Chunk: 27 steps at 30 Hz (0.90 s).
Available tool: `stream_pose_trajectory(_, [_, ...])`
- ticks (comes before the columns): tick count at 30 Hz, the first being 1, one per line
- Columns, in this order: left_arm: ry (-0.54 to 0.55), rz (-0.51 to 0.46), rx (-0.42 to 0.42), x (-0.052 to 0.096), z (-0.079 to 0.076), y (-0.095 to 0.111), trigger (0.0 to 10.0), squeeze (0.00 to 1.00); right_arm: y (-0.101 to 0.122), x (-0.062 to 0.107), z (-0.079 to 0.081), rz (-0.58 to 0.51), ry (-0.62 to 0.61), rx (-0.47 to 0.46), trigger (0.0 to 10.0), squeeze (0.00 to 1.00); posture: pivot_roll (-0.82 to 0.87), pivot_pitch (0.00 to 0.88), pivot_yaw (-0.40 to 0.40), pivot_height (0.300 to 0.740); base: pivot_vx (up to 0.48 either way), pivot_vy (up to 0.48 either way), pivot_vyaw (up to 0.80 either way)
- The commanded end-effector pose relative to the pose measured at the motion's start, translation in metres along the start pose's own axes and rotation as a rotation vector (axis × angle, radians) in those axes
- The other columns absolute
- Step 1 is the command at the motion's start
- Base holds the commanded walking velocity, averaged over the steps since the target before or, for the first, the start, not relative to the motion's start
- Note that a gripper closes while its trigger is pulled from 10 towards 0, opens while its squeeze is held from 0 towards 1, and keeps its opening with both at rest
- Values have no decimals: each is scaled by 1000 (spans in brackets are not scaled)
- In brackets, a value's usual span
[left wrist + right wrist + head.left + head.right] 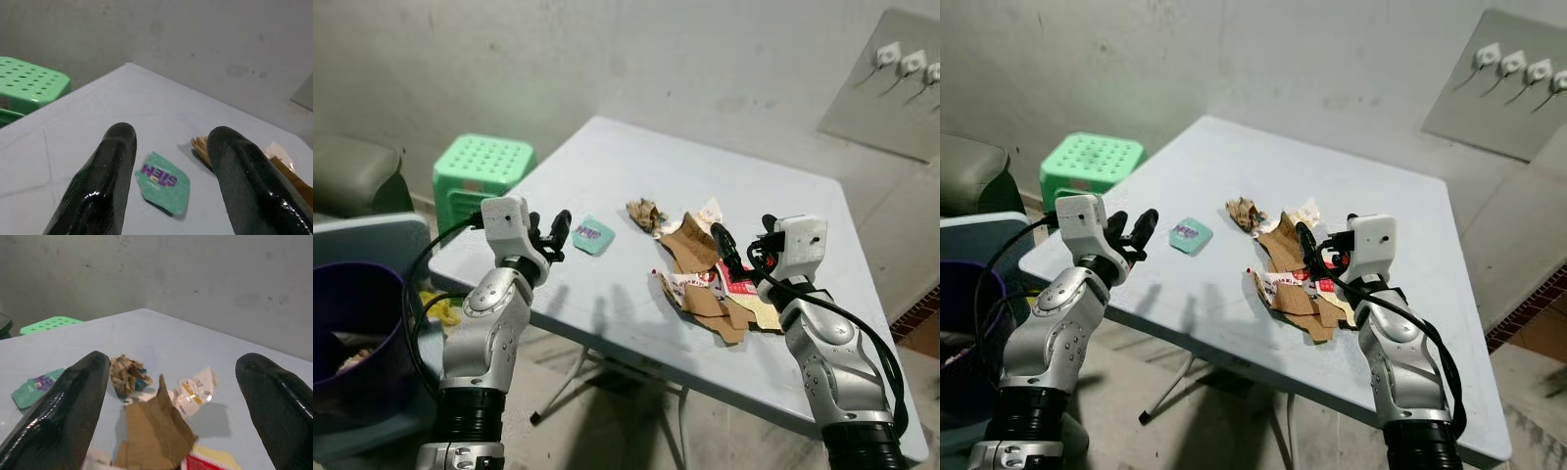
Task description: Picking trash to rubbish bin
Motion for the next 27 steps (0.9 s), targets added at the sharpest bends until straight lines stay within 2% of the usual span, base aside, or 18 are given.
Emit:
stream_pose_trajectory(1, [-10, -7, 2, -1, -4, 3, 10000, 0, 6, 0, -4, -16, -8, 13, 10000, 0, 47, 15, -142, 740, 356, 0, 0])
stream_pose_trajectory(9, [-14, -11, -6, -1, -5, 3, 10000, 0, 6, 0, -5, -16, -8, 15, 10000, 0, 47, 17, -143, 740, 346, 0, 0])
stream_pose_trajectory(20, [-116, 23, -67, 2, -24, -5, 10000, 0, 4, 0, -4, -6, 3, 21, 10000, 0, 49, 18, -145, 740, 0, 0, 0])
stream_pose_trajectory(27, [-235, 104, -138, 10, -39, -23, 10000, 0, 0, 5, -8, 17, 100, 64, 10000, 0, 49, 18, -150, 740, 0, 0, 0])
Point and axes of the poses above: a point about 5 cm out from each wrist's last joint towards the gripper, its own x axis pointing back from the gripper into the wrist, its own y axis along the axis of the wrist's last joint, z = x × y, the point moved 3 cm from there along -x, pointing out of the wrist towards the gripper, and after that the axes turned 12 degrees about x, right-handed, at the moved point
